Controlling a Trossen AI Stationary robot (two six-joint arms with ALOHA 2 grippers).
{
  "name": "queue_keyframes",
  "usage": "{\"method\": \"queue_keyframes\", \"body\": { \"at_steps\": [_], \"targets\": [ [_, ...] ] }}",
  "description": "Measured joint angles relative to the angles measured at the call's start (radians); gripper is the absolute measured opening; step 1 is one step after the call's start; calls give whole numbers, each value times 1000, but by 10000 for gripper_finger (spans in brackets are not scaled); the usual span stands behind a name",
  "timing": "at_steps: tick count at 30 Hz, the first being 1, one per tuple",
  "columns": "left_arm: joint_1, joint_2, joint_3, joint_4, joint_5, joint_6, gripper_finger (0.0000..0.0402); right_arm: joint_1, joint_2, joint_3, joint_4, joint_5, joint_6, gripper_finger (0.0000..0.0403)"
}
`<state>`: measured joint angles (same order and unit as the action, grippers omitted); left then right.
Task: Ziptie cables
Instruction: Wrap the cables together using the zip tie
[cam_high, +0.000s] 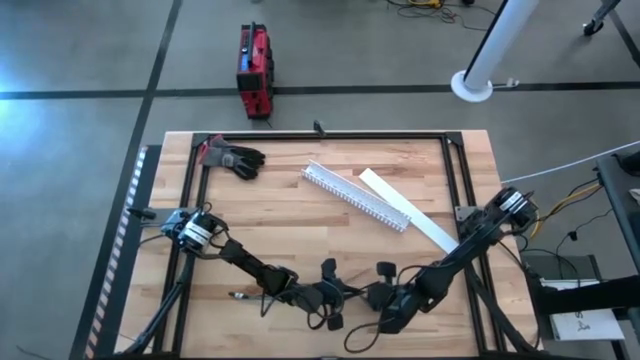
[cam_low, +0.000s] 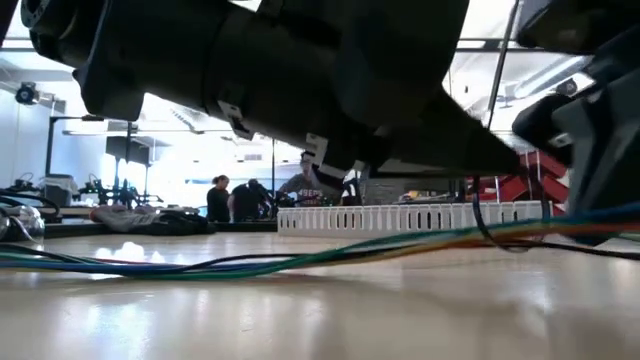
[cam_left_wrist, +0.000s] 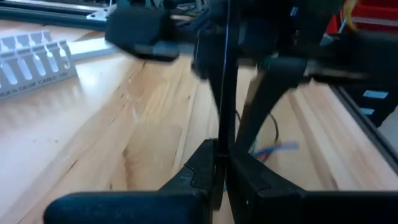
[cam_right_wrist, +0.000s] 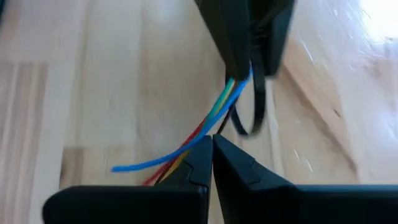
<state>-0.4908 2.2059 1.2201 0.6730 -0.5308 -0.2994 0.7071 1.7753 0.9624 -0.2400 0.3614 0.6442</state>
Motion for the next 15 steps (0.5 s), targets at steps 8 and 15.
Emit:
{"method": "queue_keyframes", "body": {
  "at_steps": [8, 15],
  "targets": [
    [-1, 0, -1, -55, 0, -59, 8, 95, -54, 32, -179, 176, -76, 0],
    [-10, 0, -1, -54, 0, -86, 8, 139, -57, 21, -89, 312, -146, 21]
  ]
}}
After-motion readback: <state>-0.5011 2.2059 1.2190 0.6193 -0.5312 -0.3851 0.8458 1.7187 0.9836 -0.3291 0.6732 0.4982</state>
